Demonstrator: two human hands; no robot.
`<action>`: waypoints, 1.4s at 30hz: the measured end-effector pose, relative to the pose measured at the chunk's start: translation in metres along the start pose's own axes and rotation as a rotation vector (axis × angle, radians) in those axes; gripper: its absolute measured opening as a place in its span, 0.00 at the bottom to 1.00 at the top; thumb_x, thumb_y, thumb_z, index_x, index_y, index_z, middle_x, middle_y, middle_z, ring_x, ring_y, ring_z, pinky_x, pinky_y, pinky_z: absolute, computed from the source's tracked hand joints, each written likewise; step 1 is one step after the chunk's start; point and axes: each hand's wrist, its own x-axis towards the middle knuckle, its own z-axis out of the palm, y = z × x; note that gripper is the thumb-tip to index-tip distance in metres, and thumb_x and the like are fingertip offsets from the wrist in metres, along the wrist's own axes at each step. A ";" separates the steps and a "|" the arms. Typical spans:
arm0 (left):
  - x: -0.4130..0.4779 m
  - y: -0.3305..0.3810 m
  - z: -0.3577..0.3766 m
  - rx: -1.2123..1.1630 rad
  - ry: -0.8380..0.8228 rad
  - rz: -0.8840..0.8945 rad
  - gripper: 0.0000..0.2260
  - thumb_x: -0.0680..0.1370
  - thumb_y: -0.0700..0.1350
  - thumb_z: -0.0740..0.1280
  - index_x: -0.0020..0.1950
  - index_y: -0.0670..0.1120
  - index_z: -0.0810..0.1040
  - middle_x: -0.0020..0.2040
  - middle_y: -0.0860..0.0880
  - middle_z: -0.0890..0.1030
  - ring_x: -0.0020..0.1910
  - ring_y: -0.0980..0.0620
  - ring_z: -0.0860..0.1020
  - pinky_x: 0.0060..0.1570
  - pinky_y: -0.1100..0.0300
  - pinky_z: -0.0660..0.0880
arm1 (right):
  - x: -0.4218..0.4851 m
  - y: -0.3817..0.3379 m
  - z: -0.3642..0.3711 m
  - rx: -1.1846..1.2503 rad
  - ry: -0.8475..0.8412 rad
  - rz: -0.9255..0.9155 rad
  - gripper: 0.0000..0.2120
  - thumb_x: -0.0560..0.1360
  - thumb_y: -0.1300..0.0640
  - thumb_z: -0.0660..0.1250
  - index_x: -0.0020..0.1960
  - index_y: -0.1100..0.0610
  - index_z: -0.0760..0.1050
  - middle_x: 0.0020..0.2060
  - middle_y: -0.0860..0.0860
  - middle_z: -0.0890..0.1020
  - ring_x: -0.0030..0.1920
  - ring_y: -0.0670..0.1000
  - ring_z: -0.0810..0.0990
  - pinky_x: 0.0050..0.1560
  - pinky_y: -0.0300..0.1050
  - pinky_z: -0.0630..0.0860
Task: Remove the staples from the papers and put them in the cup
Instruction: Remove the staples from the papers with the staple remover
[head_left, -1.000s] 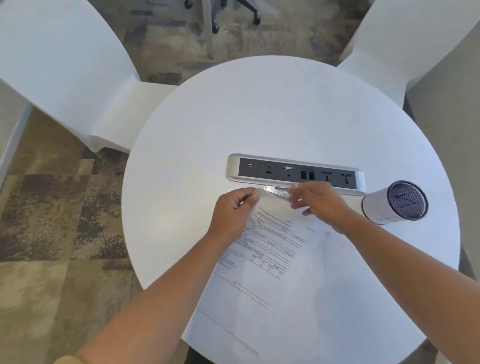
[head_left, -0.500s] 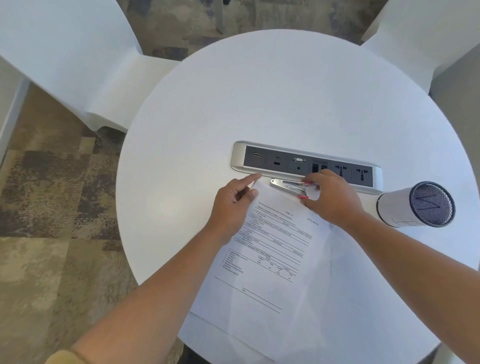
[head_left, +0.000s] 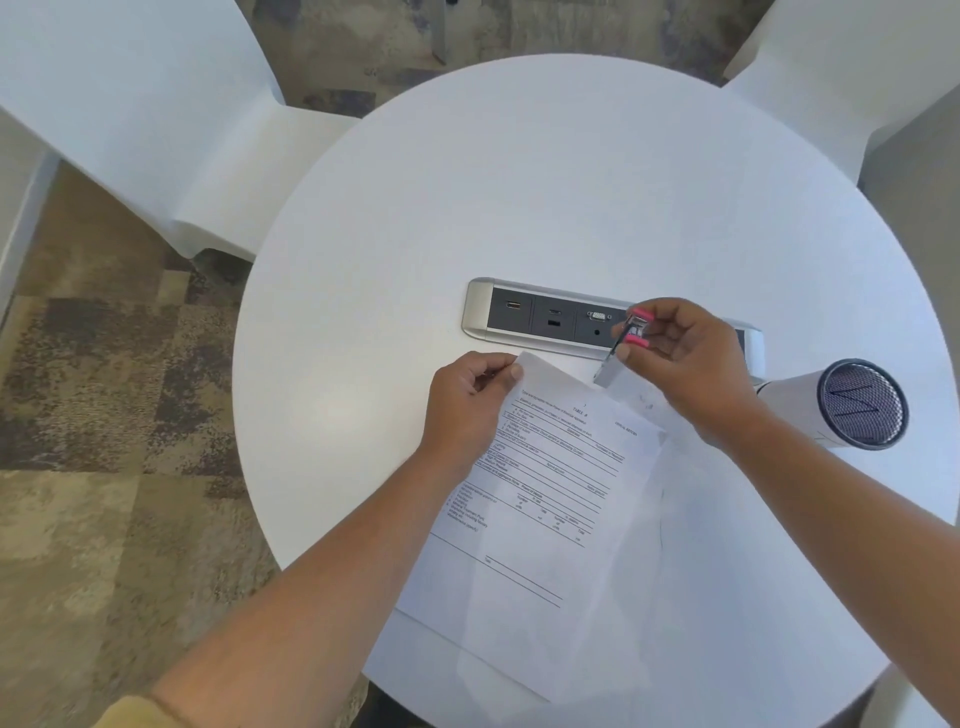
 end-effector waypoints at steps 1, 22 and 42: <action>-0.001 0.001 0.001 -0.014 -0.001 0.001 0.04 0.78 0.43 0.71 0.51 0.51 0.84 0.48 0.51 0.86 0.50 0.51 0.83 0.58 0.49 0.81 | -0.002 -0.004 0.001 0.022 -0.036 0.008 0.17 0.69 0.68 0.75 0.53 0.52 0.77 0.49 0.58 0.84 0.53 0.59 0.83 0.60 0.54 0.78; -0.014 0.005 0.003 -0.098 -0.016 -0.013 0.06 0.73 0.39 0.76 0.43 0.50 0.86 0.39 0.49 0.86 0.40 0.51 0.83 0.44 0.53 0.82 | -0.003 -0.031 0.036 -0.658 -0.360 -0.202 0.18 0.64 0.52 0.80 0.52 0.50 0.82 0.45 0.42 0.81 0.44 0.42 0.79 0.45 0.41 0.79; -0.014 -0.008 -0.010 0.141 -0.107 0.064 0.07 0.77 0.43 0.73 0.53 0.45 0.86 0.46 0.48 0.87 0.44 0.50 0.84 0.43 0.61 0.80 | -0.002 -0.031 0.041 -0.954 -0.426 -0.345 0.11 0.71 0.46 0.72 0.52 0.47 0.83 0.43 0.44 0.82 0.46 0.47 0.77 0.46 0.46 0.74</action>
